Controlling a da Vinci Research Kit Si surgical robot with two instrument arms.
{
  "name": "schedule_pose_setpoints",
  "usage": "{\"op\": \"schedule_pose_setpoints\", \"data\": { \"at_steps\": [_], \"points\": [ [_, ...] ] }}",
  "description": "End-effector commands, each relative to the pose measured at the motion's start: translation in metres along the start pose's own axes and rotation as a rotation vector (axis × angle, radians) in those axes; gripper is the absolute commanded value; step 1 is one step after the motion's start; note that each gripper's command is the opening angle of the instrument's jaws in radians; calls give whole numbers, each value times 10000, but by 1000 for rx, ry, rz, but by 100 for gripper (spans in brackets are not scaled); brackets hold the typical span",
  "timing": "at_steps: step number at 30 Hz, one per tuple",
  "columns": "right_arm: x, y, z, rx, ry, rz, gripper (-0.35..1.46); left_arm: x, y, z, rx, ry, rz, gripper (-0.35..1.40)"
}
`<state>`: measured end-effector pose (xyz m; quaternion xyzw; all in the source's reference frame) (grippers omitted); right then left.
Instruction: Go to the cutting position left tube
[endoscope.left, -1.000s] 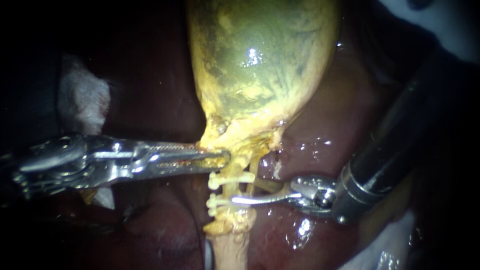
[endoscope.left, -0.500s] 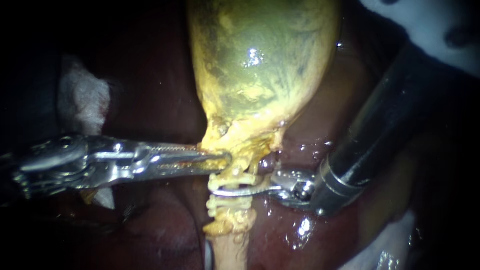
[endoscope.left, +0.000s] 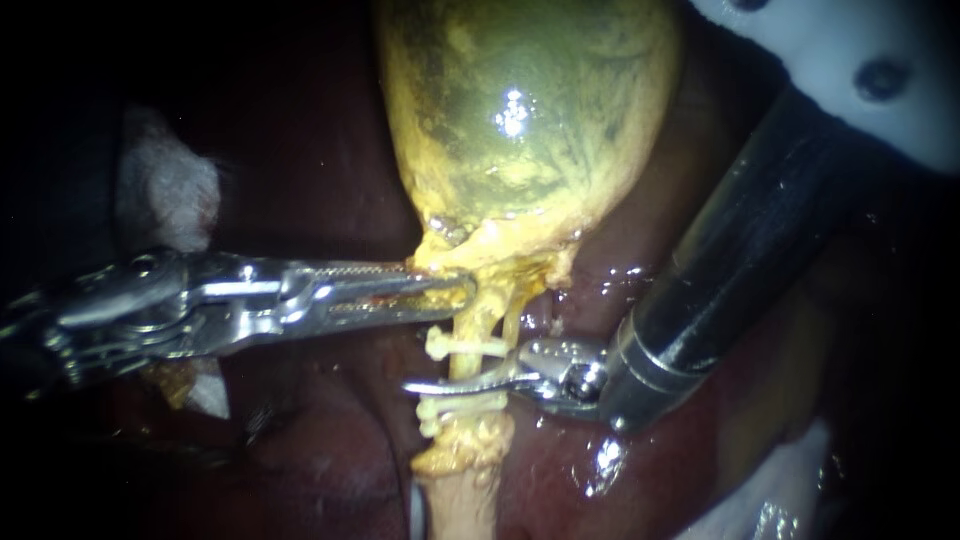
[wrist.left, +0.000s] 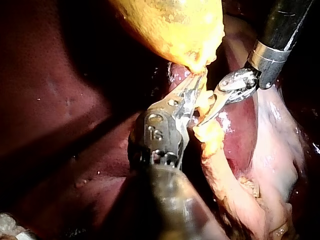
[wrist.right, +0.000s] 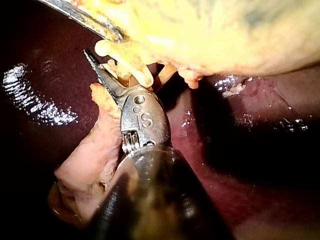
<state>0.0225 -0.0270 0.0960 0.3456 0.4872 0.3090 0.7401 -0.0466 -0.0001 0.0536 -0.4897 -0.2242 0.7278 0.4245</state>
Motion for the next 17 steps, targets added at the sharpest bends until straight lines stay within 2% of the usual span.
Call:
{"op": "schedule_pose_setpoints", "data": {
  "at_steps": [1, 17],
  "points": [
    [0, 0, 0, 0, 0, 0, 88, 0, 0, 0, 1, 0, 0, -35],
    [-1, 0, -3, 1, -4, -1, 90, -2, 1, 0, 2, 0, 1, -35]
  ]
}}
